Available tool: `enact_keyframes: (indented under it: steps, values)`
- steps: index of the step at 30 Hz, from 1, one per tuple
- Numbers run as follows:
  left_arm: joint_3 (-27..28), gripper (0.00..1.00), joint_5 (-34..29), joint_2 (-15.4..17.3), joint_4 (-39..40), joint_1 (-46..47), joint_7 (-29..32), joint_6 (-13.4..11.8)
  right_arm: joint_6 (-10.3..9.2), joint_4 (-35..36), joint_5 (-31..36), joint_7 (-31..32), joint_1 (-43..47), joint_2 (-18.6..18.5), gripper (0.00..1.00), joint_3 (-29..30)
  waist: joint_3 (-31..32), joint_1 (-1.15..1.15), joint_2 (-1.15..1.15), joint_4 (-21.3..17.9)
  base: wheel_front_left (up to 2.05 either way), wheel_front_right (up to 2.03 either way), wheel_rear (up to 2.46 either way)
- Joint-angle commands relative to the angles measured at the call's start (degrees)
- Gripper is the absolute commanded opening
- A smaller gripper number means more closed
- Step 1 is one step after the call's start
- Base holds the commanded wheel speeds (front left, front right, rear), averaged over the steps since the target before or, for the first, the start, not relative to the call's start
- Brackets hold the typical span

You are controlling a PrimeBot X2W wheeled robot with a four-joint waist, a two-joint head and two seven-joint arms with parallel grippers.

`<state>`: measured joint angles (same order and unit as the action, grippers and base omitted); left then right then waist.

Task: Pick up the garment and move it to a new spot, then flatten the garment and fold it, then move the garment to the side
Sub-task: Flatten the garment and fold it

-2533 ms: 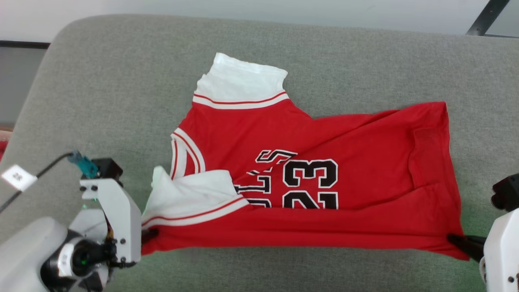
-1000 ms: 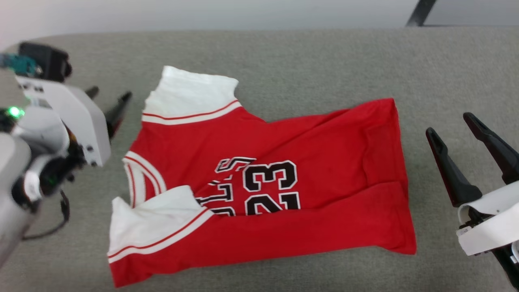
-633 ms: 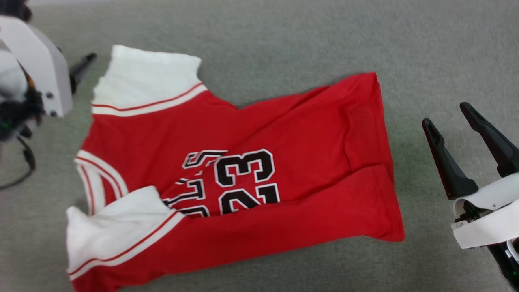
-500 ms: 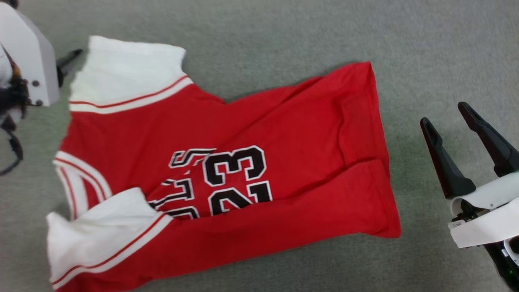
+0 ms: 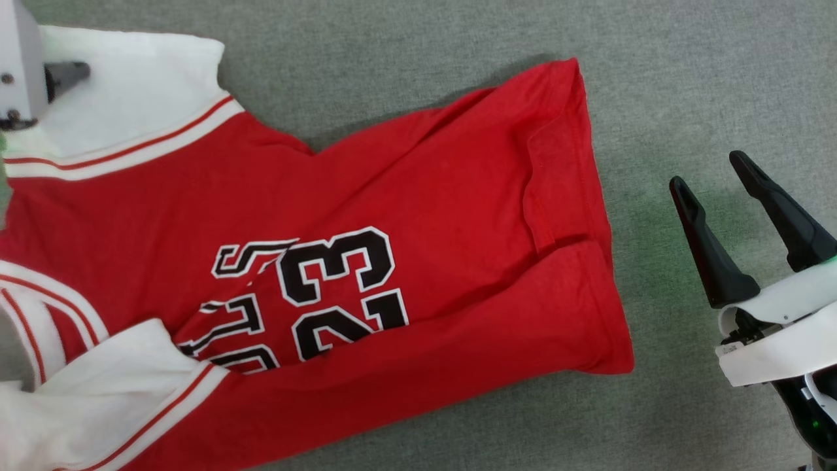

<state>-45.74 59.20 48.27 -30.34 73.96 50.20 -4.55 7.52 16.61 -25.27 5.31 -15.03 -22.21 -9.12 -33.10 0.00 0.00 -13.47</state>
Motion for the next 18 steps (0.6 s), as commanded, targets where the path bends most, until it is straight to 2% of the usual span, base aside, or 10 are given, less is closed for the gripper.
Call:
enact_keyframes:
  steps: [1, 5, 6, 7, 8, 9, 16, 18]
  values:
    - [-1.2, 1.0, -0.5, -1.1, -1.6, -0.5, 1.3, -0.5, -0.07, -0.3, -0.7, 0.2, -0.9, 0.0, 1.0, -0.2, -0.7, 0.0, 0.0, -0.5, 0.0, 0.0, 0.0]
    - [-1.9, 1.0, -0.2, -2.4, -4.2, 0.3, 3.5, -1.2, -0.07, -0.8, -1.4, 1.1, -1.5, -0.1, 1.0, -0.6, -1.2, 0.0, 0.0, -0.7, 0.0, 0.0, 0.0]
    - [-1.8, 0.91, 0.3, -2.8, -5.0, 0.4, 4.2, -1.6, -0.07, -0.7, -1.6, 1.4, -1.8, -0.3, 1.0, -0.8, -1.3, 0.0, 0.0, -0.8, 0.0, 0.0, 0.0]
    - [-1.8, 0.48, 0.6, -3.3, -5.4, 0.4, 4.9, -1.4, -0.07, -0.8, -1.8, 1.8, -2.0, -0.2, 1.0, -0.8, -1.4, 0.0, 0.0, -0.8, 0.0, 0.0, 0.0]
    - [-2.0, 0.16, 0.5, -3.6, -5.8, 0.6, 5.2, -1.2, -0.07, -1.0, -2.2, 2.4, -2.0, -0.1, 1.0, -0.8, -1.5, 0.0, 0.0, -0.8, 0.0, 0.0, 0.0]
    - [-2.0, 0.0, 0.7, -4.0, -6.3, 0.8, 5.5, -1.5, -0.07, -0.9, -2.3, 3.0, -2.1, -0.4, 1.0, -1.2, -1.5, 0.0, 0.0, -0.7, 0.0, 0.0, 0.0]
    - [-2.3, 0.0, 0.3, -5.6, -7.0, 2.5, 5.2, -0.8, -0.06, 0.1, -5.7, 10.1, -3.3, -1.9, 1.0, -3.0, -1.4, 0.0, 0.0, 0.2, 0.0, 0.0, 0.0]
    - [-2.3, 0.0, 0.2, -6.1, -7.1, 2.8, 4.6, -0.6, -0.07, 0.7, -7.7, 14.2, -4.3, -2.1, 1.0, -3.1, -1.2, 0.0, 0.0, 0.7, 0.0, 0.0, 0.0]
